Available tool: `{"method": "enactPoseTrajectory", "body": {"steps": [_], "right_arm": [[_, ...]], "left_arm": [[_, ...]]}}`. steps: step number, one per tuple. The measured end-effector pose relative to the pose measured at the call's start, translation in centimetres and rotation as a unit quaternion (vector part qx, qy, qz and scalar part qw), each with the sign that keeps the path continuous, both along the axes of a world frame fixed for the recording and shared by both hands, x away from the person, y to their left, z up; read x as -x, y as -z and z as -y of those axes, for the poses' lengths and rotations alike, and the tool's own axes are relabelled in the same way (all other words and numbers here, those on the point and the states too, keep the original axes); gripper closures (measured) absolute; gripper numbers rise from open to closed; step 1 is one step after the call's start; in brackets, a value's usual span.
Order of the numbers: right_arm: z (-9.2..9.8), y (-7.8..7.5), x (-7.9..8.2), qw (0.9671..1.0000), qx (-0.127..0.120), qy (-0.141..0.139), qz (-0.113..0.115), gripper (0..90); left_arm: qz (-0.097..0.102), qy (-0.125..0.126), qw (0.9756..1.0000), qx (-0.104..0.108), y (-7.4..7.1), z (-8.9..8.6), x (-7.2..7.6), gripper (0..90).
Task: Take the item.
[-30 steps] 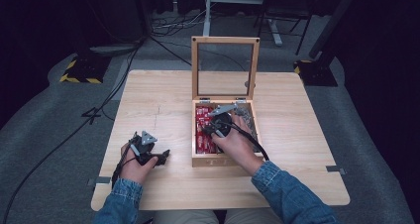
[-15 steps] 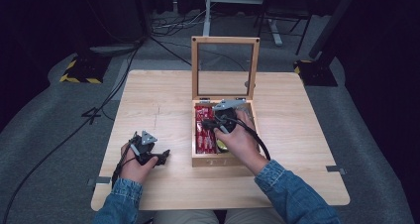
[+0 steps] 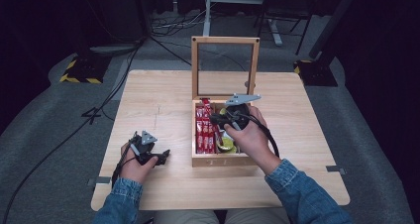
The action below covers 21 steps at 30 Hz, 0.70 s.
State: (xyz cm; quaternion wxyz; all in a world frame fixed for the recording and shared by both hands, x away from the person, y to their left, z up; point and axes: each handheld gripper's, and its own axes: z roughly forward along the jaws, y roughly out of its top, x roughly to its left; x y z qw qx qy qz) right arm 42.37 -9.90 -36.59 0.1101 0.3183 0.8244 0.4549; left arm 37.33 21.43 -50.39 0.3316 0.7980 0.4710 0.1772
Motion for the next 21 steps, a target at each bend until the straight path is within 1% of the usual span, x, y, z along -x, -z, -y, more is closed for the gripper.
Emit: {"method": "enactPoseTrajectory", "body": {"steps": [4, 5, 6, 8, 9, 11, 12, 14, 16, 17, 18, 21], "right_arm": [[0.9, -0.6, 0.2, 1.0000, -0.004, 0.003, 0.004, 83.7], [1.4, -0.9, 0.3, 1.0000, -0.004, 0.005, 0.007, 83.7], [1.4, -0.9, 0.3, 1.0000, -0.004, 0.005, 0.007, 83.7], [2.2, -1.3, 0.6, 0.9999, -0.003, 0.007, 0.012, 83.7], [2.2, -1.3, 0.6, 0.9999, -0.003, 0.007, 0.012, 83.7], [2.8, -1.6, 0.7, 0.9998, -0.003, 0.011, 0.015, 83.7], [3.4, -1.8, 0.8, 0.9997, -0.005, 0.014, 0.017, 83.7], [4.1, -2.1, 1.0, 0.9996, -0.008, 0.016, 0.020, 83.7], [4.4, -2.2, 1.1, 0.9996, -0.008, 0.018, 0.021, 83.7], [5.1, -2.4, 1.2, 0.9994, -0.010, 0.020, 0.025, 83.7], [5.1, -2.4, 1.2, 0.9994, -0.010, 0.020, 0.025, 83.7], [6.0, -2.7, 1.5, 0.9991, -0.005, 0.026, 0.034, 83.7]], "left_arm": [[0.001, 0.003, 1.0000, -0.001, 0.0, 0.0, -0.1, 18.0], [0.001, 0.004, 1.0000, 0.000, 0.0, 0.0, -0.1, 17.8], [0.001, 0.004, 1.0000, 0.000, 0.0, 0.0, -0.1, 17.6], [0.000, 0.007, 1.0000, -0.003, 0.0, -0.1, -0.2, 17.2], [0.000, 0.007, 1.0000, -0.003, 0.0, -0.1, -0.2, 17.0], [0.000, 0.005, 1.0000, -0.001, 0.0, 0.0, -0.3, 16.9], [0.000, 0.005, 1.0000, -0.001, 0.0, 0.0, -0.3, 16.8], [-0.001, 0.006, 1.0000, -0.002, 0.0, 0.0, -0.3, 16.8], [0.000, 0.006, 1.0000, -0.002, 0.0, 0.0, -0.3, 16.8], [-0.001, 0.006, 1.0000, -0.001, 0.0, 0.0, -0.3, 16.8], [-0.001, 0.006, 1.0000, -0.001, 0.0, 0.0, -0.3, 16.8], [0.000, 0.006, 1.0000, -0.002, 0.0, 0.0, -0.3, 16.8]]}}
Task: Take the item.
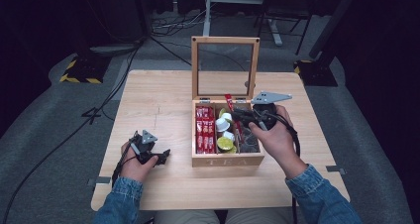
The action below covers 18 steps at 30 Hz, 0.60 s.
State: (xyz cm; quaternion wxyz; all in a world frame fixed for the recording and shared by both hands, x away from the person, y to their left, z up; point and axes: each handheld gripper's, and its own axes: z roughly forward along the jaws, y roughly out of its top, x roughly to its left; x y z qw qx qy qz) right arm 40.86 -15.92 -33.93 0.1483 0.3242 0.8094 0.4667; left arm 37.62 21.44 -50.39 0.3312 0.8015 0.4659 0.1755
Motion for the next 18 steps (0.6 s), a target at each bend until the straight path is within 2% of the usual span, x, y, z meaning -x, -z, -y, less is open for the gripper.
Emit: {"method": "enactPoseTrajectory", "body": {"steps": [9, 18], "right_arm": [[3.8, -0.3, 0.9, 0.9996, -0.007, 0.023, 0.011, 83.7], [6.1, -0.1, 1.1, 0.9990, -0.003, 0.041, 0.013, 83.7]], "left_arm": [[-0.001, 0.001, 1.0000, 0.000, 0.0, 0.1, -0.2, 16.1], [0.000, 0.001, 1.0000, -0.002, 0.0, 0.1, -0.3, 16.0]]}}
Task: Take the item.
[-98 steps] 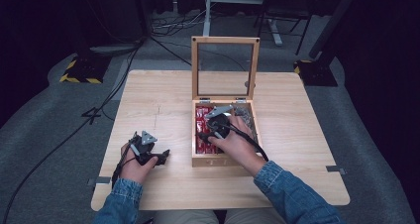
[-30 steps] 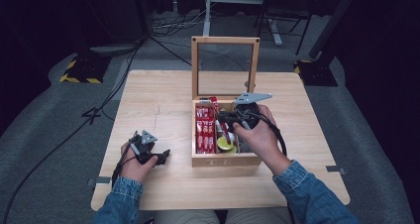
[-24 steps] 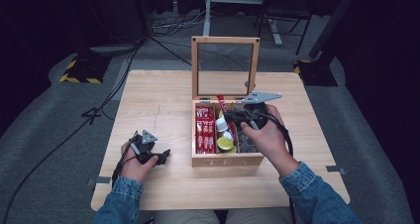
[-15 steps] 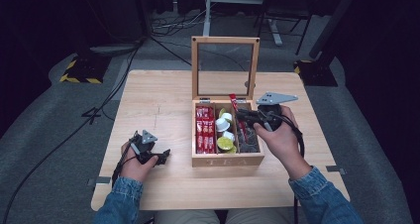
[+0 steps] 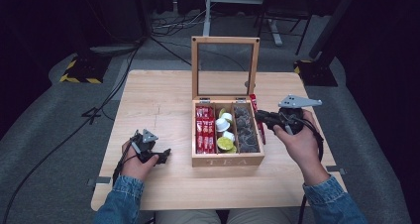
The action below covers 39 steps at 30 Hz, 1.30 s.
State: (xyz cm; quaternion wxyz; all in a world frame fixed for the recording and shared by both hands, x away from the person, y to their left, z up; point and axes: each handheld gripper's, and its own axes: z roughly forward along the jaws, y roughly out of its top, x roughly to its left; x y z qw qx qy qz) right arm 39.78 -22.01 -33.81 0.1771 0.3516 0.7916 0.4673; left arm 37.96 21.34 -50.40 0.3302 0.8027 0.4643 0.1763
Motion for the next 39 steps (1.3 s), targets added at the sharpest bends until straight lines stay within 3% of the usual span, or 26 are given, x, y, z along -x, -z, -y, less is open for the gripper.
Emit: {"method": "enactPoseTrajectory", "body": {"steps": [7, 9, 11, 14, 19, 26, 39], "right_arm": [[2.6, 0.7, 0.4, 0.9997, -0.014, 0.020, 0.001, 83.7], [3.2, 1.0, 0.4, 0.9996, -0.010, 0.025, 0.006, 83.7], [3.7, 1.3, 0.6, 0.9991, 0.008, 0.038, 0.017, 83.7], [5.0, 2.2, 0.7, 0.9978, 0.009, 0.063, 0.018, 83.7], [5.6, 2.7, 0.5, 0.9970, 0.025, 0.071, 0.016, 83.6], [7.4, 4.9, -0.4, 0.9958, 0.022, 0.086, -0.019, 83.6], [9.3, 7.9, -1.4, 0.9932, 0.036, 0.101, -0.046, 83.6]], "left_arm": [[-0.001, 0.000, 1.0000, 0.000, 0.0, 0.0, 0.0, 16.1], [-0.001, 0.000, 1.0000, 0.000, 0.0, 0.0, 0.0, 16.1], [-0.001, 0.000, 1.0000, 0.000, 0.0, 0.0, 0.0, 16.1], [0.000, 0.000, 1.0000, -0.001, 0.0, 0.0, 0.0, 16.1], [0.000, -0.001, 1.0000, -0.001, 0.0, 0.0, 0.0, 16.1], [0.000, 0.000, 1.0000, 0.000, 0.0, 0.0, 0.0, 16.0], [-0.001, 0.003, 1.0000, 0.001, 0.0, 0.0, -0.2, 15.9]]}}
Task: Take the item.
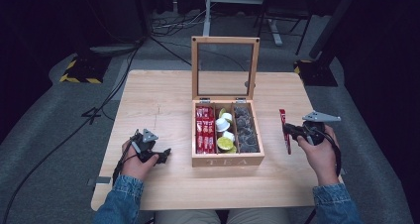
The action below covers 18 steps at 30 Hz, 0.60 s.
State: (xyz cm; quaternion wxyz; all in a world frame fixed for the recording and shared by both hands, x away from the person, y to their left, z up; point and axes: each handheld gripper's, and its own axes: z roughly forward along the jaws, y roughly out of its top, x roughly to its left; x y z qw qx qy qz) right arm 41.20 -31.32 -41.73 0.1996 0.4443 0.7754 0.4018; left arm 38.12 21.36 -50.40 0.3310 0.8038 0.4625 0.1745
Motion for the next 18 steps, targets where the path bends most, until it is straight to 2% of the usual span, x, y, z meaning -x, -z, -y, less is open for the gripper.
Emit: {"method": "enactPoseTrajectory", "body": {"steps": [10, 18], "right_arm": [[0.7, 1.8, -0.5, 0.9998, 0.004, 0.001, -0.018, 83.6], [0.4, 3.3, -0.7, 0.9992, 0.012, -0.016, -0.036, 83.5]], "left_arm": [[0.000, 0.000, 1.0000, 0.001, 0.0, 0.0, 0.0, 15.9], [0.000, 0.000, 1.0000, 0.001, 0.0, 0.0, 0.0, 15.9]]}}
